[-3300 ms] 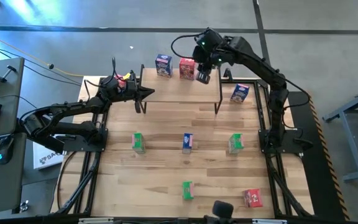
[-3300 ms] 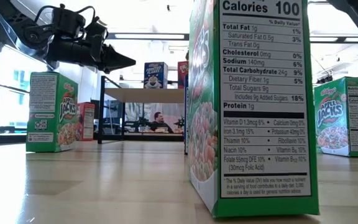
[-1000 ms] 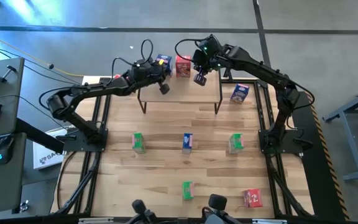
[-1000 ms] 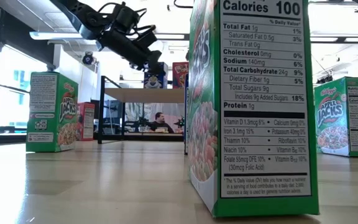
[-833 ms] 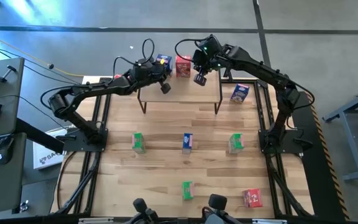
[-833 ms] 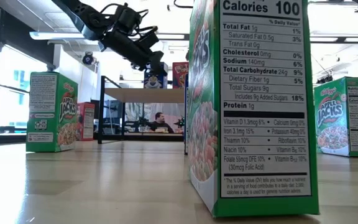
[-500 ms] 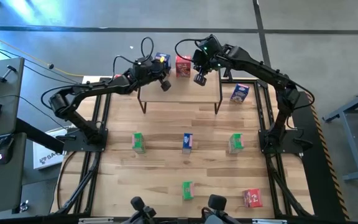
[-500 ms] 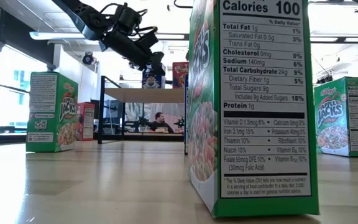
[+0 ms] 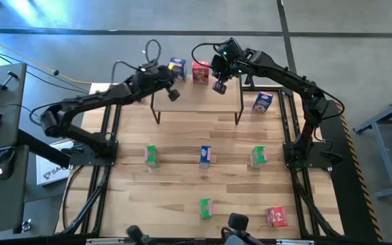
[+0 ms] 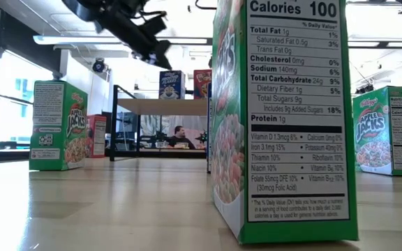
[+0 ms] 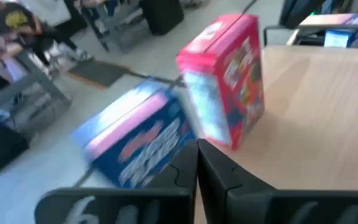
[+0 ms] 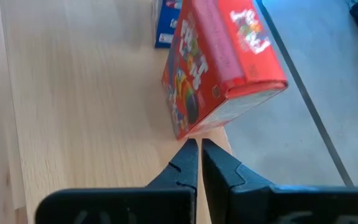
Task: Stack cereal on shelf
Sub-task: Adjust the blue cereal box
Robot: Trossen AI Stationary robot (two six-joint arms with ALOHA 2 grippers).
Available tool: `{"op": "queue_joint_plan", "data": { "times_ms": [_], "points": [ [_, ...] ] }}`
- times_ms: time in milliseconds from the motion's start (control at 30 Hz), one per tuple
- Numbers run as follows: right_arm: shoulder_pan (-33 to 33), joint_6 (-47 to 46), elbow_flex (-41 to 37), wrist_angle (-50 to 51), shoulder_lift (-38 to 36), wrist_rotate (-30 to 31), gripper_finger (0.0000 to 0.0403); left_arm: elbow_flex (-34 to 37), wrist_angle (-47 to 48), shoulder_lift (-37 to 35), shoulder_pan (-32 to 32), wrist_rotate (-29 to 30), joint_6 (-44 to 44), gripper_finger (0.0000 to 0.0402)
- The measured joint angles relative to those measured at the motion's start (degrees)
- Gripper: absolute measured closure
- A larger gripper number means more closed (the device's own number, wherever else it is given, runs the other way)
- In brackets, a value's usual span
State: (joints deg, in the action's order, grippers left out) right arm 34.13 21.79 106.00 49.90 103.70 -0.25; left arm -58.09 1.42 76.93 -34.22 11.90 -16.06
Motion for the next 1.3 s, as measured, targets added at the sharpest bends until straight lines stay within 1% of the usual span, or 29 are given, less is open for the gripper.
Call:
{"op": "queue_joint_plan", "data": {
  "times_ms": [67,133,267,367,567,700,867,1000,1167,1300],
  "points": [
    [0.00,0.35,0.00,0.69,0.00,0.00,0.0403,0.60,2.43,-2.75,-2.44,-2.84,1.18,0.0401],
    [0.00,0.76,0.00,0.97,0.00,-0.15,0.0403,1.44,2.79,-4.76,-5.73,-4.87,2.94,0.0401],
    [0.00,1.40,0.00,0.91,0.00,-0.64,0.0403,2.04,2.79,-5.42,-13.05,-8.82,5.56,0.0401],
    [0.00,1.68,0.00,0.87,0.00,-1.22,0.0403,2.04,0.23,-3.04,-16.84,-14.77,6.53,0.0401],
    [0.00,1.68,0.00,0.46,0.00,-1.52,0.0403,2.06,-7.41,3.98,-21.55,-28.04,11.44,0.0401],
    [-0.04,1.66,0.00,0.47,0.00,-1.53,0.0403,2.07,-9.22,6.91,-22.51,-33.55,13.83,0.0401],
    [-0.04,1.73,0.00,0.46,0.00,-1.53,0.0403,2.08,-9.56,7.18,-22.16,-37.70,14.17,0.0401],
    [-0.04,1.80,0.00,0.47,0.00,-1.54,0.0403,2.08,-9.31,7.18,-21.96,-38.78,15.96,0.0401],
    [-0.04,1.79,0.00,0.49,0.00,-1.77,0.0403,2.08,-8.36,7.11,-21.96,-40.22,15.96,0.0401],
    [0.07,1.70,0.00,0.93,0.00,-1.92,0.0403,2.10,-5.45,4.99,-22.07,-40.30,13.64,0.0401]
  ]
}}
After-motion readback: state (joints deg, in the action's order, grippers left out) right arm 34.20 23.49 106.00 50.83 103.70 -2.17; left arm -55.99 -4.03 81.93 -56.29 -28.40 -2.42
